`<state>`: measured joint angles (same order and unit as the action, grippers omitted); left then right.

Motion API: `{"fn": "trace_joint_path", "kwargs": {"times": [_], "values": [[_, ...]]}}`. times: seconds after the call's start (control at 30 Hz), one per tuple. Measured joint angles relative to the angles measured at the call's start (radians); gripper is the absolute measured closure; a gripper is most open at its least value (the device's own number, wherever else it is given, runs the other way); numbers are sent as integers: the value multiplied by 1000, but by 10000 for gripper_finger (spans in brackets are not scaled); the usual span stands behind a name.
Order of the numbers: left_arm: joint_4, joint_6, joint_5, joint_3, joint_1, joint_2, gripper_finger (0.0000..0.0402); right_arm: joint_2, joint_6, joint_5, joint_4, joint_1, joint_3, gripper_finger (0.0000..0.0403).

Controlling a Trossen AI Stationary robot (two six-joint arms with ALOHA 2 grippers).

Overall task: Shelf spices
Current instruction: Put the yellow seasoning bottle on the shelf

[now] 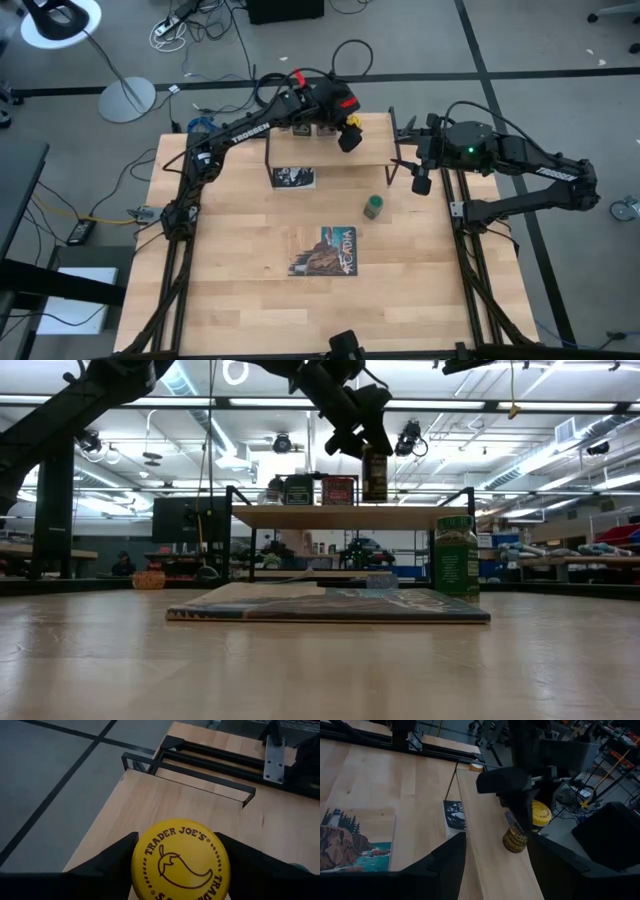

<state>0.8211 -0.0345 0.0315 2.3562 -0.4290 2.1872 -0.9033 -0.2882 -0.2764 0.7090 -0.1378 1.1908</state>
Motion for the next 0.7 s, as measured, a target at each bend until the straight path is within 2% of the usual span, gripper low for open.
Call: {"fn": "trace_joint_path", "kwargs": {"times": [0.27, 0.57, 0.7], "values": [[27, -8, 37, 0, 0, 0, 141, 0, 0, 0, 0, 0, 0, 194], [38, -14, 22, 0, 4, 0, 84, 0, 7, 0, 0, 0, 0, 194], [4, -14, 21, 0, 5, -4, 77, 0, 8, 0, 3, 0, 0, 194]]}}
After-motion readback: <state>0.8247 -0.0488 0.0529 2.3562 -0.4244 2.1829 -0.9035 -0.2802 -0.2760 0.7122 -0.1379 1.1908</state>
